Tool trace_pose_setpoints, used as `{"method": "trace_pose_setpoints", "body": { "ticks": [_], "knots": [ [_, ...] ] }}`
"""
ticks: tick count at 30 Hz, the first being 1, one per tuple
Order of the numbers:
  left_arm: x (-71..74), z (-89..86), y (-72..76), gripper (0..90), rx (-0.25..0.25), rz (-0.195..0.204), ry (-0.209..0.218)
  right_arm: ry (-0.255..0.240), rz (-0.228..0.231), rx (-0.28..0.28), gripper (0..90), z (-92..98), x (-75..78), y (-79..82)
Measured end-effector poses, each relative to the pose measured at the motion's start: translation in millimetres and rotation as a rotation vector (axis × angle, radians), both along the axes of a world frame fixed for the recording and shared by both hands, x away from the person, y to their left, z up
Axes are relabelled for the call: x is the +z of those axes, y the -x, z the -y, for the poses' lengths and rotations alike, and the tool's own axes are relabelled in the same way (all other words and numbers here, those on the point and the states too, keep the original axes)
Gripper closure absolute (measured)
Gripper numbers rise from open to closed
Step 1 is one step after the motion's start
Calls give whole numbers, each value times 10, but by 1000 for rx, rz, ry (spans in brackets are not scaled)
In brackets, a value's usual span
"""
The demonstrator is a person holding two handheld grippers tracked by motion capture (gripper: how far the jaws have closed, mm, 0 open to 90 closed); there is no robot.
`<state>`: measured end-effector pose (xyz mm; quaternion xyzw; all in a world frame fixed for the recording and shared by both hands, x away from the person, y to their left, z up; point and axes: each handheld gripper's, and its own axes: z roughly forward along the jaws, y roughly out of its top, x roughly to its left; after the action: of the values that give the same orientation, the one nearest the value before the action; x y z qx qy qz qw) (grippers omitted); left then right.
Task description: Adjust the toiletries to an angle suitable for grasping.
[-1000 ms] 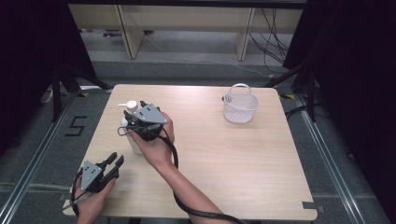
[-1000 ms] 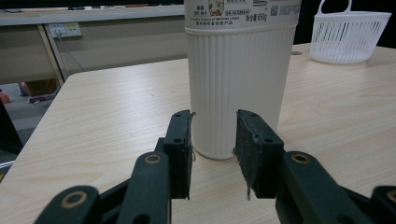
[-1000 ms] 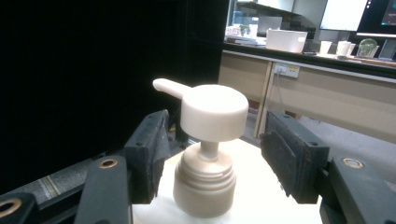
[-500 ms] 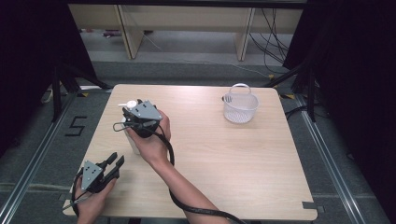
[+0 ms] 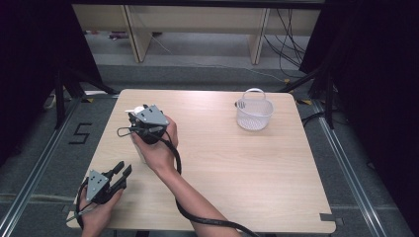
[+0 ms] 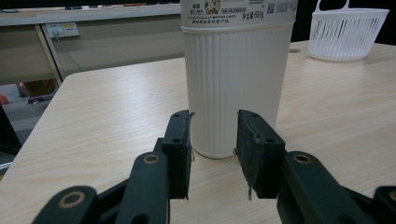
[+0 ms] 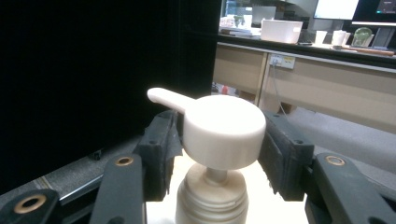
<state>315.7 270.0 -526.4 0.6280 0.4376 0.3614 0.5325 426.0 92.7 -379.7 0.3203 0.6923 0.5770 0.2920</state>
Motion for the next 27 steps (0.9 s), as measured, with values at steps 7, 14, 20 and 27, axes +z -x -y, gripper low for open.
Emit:
{"method": "trace_pose_setpoints", "body": {
  "ticks": [7,14,20,27],
  "knots": [
    [1,-3,-3,645,-5,2,-2,-11,-4,-6,540,-12,-11,-2],
    [1,-6,-5,643,-11,4,-4,-17,4,-12,592,-17,-12,-5],
    [1,-6,-6,642,-10,5,-2,-29,17,-3,596,-14,-19,-12],
    [1,-7,-6,641,-12,4,-4,-34,14,-10,598,30,-14,-5]
  ]
}}
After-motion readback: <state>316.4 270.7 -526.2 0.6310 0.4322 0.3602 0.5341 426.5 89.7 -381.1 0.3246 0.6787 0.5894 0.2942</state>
